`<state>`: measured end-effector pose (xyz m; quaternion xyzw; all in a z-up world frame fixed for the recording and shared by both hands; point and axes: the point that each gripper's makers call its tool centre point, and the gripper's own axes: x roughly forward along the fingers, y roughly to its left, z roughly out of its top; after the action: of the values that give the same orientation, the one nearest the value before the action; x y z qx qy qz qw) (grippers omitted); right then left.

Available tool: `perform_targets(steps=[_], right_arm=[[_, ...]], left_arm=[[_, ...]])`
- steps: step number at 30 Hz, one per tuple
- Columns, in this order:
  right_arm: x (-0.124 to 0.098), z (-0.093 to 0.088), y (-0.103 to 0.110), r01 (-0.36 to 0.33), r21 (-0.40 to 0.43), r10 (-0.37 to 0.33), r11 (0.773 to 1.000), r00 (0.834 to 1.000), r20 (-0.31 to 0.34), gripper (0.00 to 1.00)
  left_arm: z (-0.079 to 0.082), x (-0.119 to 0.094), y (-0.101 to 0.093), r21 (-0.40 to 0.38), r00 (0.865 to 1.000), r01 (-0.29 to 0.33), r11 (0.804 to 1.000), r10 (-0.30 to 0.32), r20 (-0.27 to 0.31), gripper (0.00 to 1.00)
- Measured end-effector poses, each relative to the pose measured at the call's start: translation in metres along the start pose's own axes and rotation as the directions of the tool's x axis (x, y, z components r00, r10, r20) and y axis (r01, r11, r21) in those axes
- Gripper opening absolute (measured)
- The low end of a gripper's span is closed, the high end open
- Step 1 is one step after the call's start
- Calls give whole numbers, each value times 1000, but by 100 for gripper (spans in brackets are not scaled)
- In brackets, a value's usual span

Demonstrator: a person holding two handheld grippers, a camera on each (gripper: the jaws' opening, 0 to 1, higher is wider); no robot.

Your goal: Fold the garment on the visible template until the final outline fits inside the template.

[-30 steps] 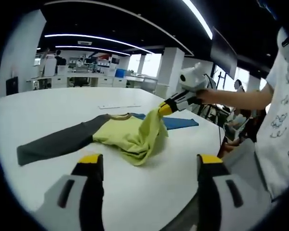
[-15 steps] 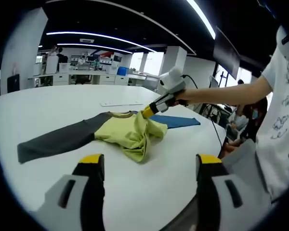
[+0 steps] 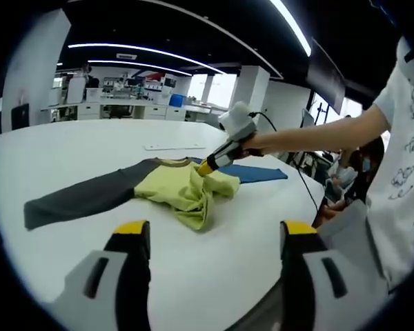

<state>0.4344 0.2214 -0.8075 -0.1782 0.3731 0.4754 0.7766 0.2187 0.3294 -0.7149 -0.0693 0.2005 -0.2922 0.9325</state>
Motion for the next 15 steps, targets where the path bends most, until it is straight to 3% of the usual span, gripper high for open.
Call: perform_targets(steps=[10,15], right_arm=[[-17,4,-2,15,7,-15,1000,999,35,19],[-29,9,-2,32,6,-32,999,997,71,35]], left_arm=[[-3,-2,-1,2,1000,1,1000,-1,-9,74],[-3,-1,-4,5,1000,9,1000,-9,-8,74]])
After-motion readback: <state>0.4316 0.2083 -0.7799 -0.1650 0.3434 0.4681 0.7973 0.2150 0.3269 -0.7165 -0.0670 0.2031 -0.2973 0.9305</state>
